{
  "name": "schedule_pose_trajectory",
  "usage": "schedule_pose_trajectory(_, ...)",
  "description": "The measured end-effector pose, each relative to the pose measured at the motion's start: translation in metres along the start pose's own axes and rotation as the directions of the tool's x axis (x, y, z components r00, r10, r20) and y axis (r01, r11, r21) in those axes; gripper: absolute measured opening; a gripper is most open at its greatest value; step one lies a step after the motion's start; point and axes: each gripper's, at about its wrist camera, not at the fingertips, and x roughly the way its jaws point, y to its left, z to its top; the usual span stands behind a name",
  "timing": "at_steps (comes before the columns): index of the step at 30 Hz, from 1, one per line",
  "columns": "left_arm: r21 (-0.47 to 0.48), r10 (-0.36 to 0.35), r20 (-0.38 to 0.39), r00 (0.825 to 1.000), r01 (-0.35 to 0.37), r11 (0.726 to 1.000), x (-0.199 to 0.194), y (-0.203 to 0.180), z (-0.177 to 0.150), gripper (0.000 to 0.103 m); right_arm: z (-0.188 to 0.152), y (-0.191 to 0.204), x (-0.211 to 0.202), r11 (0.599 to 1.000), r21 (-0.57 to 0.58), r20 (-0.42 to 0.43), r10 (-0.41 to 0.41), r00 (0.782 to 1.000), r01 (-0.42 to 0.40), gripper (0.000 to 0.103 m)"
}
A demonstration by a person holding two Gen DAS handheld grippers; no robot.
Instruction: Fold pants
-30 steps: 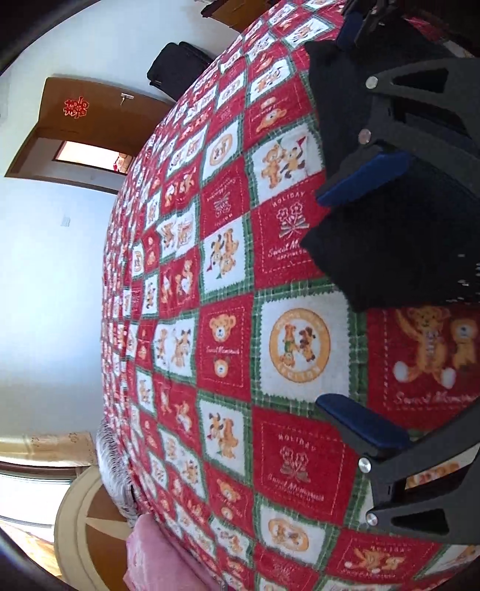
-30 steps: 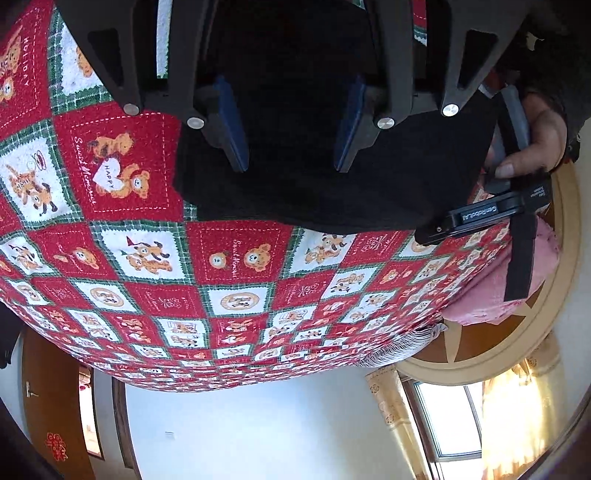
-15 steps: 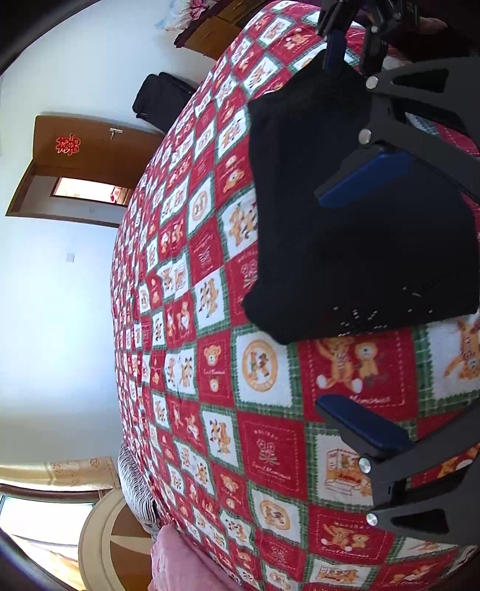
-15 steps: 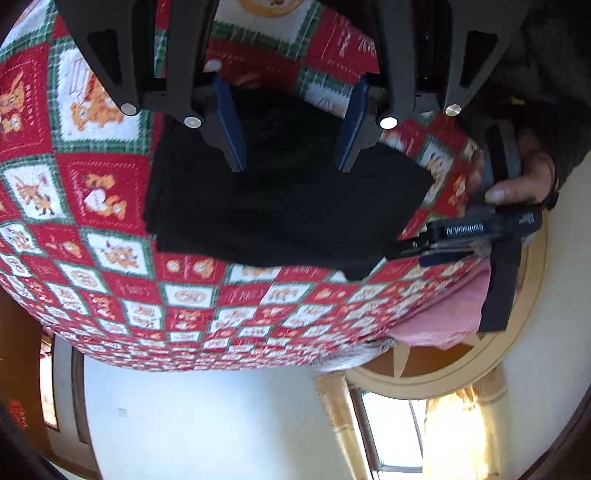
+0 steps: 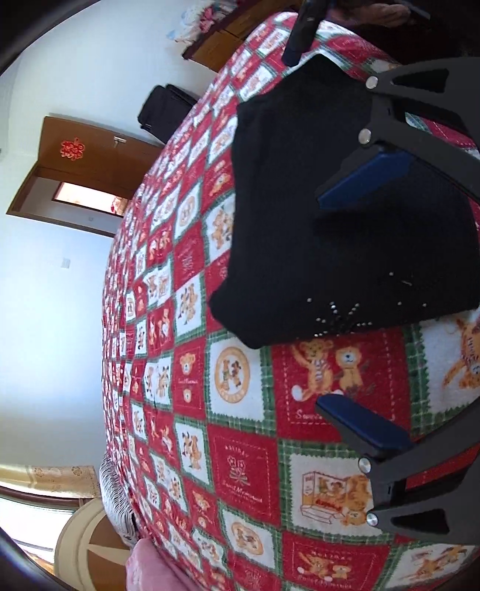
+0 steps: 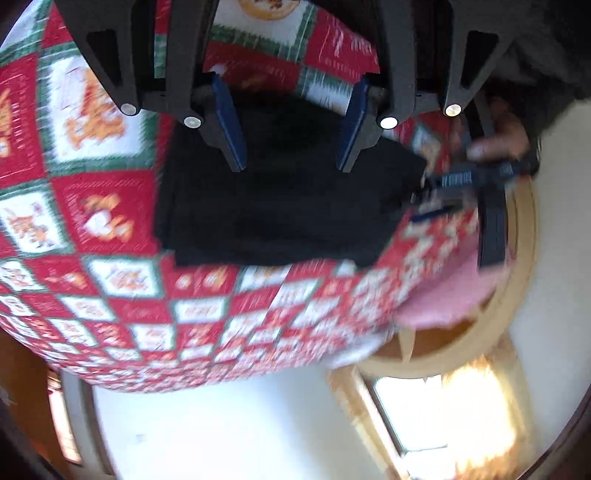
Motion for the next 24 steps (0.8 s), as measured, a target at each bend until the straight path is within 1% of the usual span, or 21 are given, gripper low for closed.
schedule_pose_trajectory(1,-0.018,-0.018,-0.001,1.000,0.018,1.000,0.002,0.004,0.001,0.103,0.005,-0.011,-0.002,0.999,0.041,0.008,-0.018,1.000,0.018,0.062)
schedule_pose_trajectory(2,-0.032,-0.027,-0.005,1.000,0.027,0.999,0.004,0.007,0.003,0.103,0.007,-0.021,-0.001,0.996,0.076,0.006,-0.035,0.999,0.035,0.067)
schedule_pose_trajectory(5,-0.071,-0.064,-0.011,0.998,0.063,0.996,0.011,0.015,0.007,0.103,0.011,-0.045,0.009,0.986,0.157,-0.019,-0.048,0.999,0.050,0.067)
schedule_pose_trajectory(9,-0.108,-0.117,-0.028,0.993,0.113,0.988,0.023,0.022,0.009,0.103,0.010,-0.064,0.033,0.971,0.241,-0.078,0.012,0.997,0.007,0.067)
schedule_pose_trajectory(12,-0.089,-0.132,-0.019,0.991,0.130,0.988,0.026,0.020,0.011,0.103,0.009,-0.068,0.053,0.966,0.259,-0.115,0.051,0.992,-0.019,0.067)
schedule_pose_trajectory(15,-0.096,-0.172,-0.018,0.985,0.170,0.981,0.029,0.019,0.013,0.100,0.013,-0.070,0.061,0.963,0.266,-0.111,0.064,0.992,-0.032,0.067)
schedule_pose_trajectory(16,-0.093,-0.177,-0.022,0.984,0.174,0.980,0.030,0.017,0.013,0.093,0.014,-0.069,0.063,0.964,0.263,-0.113,0.069,0.991,-0.037,0.066)
schedule_pose_trajectory(17,-0.087,-0.180,-0.024,0.983,0.177,0.980,0.030,0.017,0.013,0.087,0.015,-0.067,0.064,0.967,0.252,-0.115,0.066,0.991,-0.035,0.060)
schedule_pose_trajectory(18,-0.082,-0.198,-0.028,0.980,0.196,0.977,0.029,0.016,0.013,0.067,0.015,-0.067,0.063,0.968,0.247,-0.112,0.065,0.992,-0.036,0.054)
schedule_pose_trajectory(19,-0.083,-0.215,-0.039,0.976,0.211,0.974,0.030,0.016,0.013,0.060,0.014,-0.066,0.063,0.967,0.249,-0.107,0.079,0.991,-0.050,0.043)
schedule_pose_trajectory(20,-0.084,-0.215,-0.035,0.976,0.211,0.974,0.029,0.016,0.013,0.059,0.013,-0.066,0.062,0.964,0.256,-0.105,0.096,0.990,-0.066,0.036)
schedule_pose_trajectory(22,-0.090,-0.221,-0.031,0.975,0.217,0.972,0.028,0.017,0.011,0.049,0.013,-0.063,0.060,0.964,0.252,-0.098,0.111,0.989,-0.083,0.033)
schedule_pose_trajectory(23,-0.099,-0.226,-0.028,0.974,0.223,0.970,0.027,0.019,0.012,0.046,0.014,-0.061,0.058,0.966,0.243,-0.091,0.111,0.990,-0.086,0.032)
schedule_pose_trajectory(24,-0.110,-0.239,-0.025,0.971,0.235,0.966,0.026,0.021,0.012,0.038,0.015,-0.057,0.055,0.968,0.234,-0.083,0.111,0.990,-0.089,0.032)
